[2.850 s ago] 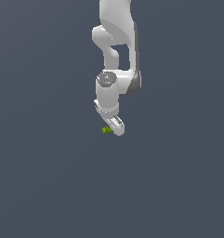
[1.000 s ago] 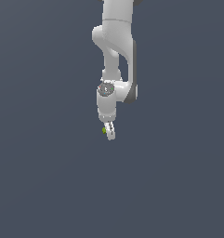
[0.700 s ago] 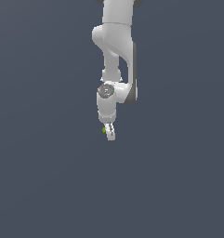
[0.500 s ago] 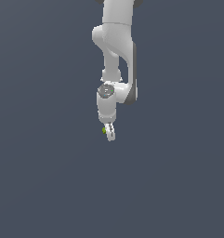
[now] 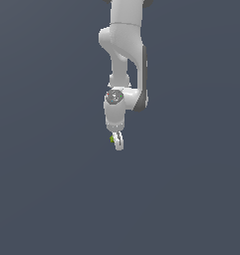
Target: Pick up the object and move it to a goal position.
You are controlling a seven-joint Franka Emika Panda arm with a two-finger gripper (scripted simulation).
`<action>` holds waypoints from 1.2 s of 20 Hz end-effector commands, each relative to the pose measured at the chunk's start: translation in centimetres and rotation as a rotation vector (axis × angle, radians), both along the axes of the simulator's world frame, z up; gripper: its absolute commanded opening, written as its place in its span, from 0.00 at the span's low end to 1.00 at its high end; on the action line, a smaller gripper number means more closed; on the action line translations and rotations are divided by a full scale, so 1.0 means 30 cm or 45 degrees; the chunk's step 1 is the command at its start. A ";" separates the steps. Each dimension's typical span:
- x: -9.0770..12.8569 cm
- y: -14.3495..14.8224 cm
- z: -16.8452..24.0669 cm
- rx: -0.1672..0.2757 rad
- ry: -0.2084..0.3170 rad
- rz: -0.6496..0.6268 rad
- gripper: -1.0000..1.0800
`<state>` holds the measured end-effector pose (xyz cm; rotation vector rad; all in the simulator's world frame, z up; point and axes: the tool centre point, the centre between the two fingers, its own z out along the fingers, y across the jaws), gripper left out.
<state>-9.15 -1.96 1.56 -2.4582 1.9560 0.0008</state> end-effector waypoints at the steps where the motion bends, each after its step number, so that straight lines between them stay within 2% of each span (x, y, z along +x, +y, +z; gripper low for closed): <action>1: -0.002 0.011 0.017 0.000 -0.001 0.001 0.00; 12: -0.037 0.133 0.205 0.002 0.000 -0.001 0.00; 24: -0.101 0.364 0.578 -0.004 -0.001 -0.003 0.00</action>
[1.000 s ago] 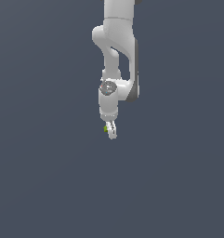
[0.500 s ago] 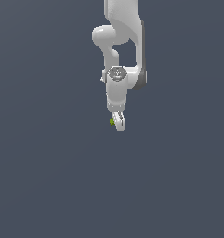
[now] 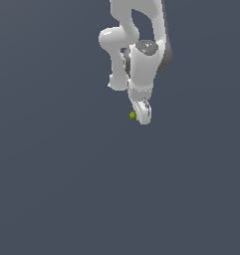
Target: Pick up the object and move it to a goal position.
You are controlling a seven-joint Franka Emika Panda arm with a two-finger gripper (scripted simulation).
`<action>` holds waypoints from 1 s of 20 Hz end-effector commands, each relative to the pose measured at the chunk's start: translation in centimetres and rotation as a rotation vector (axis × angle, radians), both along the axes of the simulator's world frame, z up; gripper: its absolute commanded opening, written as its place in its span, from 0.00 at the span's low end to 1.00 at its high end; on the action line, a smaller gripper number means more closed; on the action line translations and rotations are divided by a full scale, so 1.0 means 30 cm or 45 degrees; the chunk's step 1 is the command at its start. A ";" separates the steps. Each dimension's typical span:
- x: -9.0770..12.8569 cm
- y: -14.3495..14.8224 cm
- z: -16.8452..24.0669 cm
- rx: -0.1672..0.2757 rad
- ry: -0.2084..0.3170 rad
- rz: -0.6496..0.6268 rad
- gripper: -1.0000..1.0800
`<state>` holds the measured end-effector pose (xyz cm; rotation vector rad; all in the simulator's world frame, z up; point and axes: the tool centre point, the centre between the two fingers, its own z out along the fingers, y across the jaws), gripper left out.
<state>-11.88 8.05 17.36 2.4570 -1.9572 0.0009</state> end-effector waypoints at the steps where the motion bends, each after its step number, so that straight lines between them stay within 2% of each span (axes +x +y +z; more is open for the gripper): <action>1: -0.016 0.050 0.086 -0.003 -0.001 -0.001 0.00; 13: -0.075 0.294 0.472 -0.004 -0.002 0.000 0.00; 20: -0.093 0.398 0.627 -0.001 0.000 0.002 0.00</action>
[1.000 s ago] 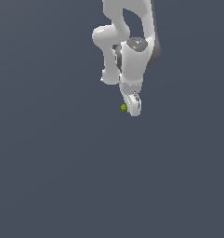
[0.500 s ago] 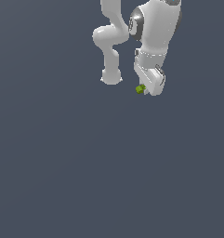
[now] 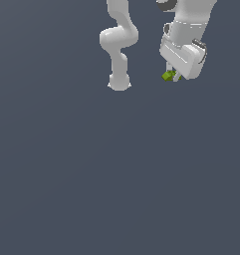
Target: Pick up the object and move it to a goal position.
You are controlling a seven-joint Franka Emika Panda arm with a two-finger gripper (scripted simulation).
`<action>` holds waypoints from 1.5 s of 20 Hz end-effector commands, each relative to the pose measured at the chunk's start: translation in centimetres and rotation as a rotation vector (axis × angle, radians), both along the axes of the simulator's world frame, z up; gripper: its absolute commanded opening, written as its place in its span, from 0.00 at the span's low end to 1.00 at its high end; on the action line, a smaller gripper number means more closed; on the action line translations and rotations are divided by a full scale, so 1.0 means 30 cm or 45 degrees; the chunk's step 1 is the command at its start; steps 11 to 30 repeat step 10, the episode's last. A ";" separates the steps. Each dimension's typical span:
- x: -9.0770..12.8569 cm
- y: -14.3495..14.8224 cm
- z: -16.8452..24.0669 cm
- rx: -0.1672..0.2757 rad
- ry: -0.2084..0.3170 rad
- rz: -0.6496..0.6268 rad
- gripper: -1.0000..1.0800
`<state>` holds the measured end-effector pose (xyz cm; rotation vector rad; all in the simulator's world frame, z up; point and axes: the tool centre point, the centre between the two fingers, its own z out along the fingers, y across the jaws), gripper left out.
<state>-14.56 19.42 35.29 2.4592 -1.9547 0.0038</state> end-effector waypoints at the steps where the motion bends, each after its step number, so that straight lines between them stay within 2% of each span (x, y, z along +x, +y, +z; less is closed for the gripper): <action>1: -0.006 0.030 0.045 0.000 0.002 0.000 0.00; 9: -0.009 0.073 0.108 0.002 0.002 0.000 0.00; 30: -0.009 0.074 0.109 0.002 0.002 0.000 0.00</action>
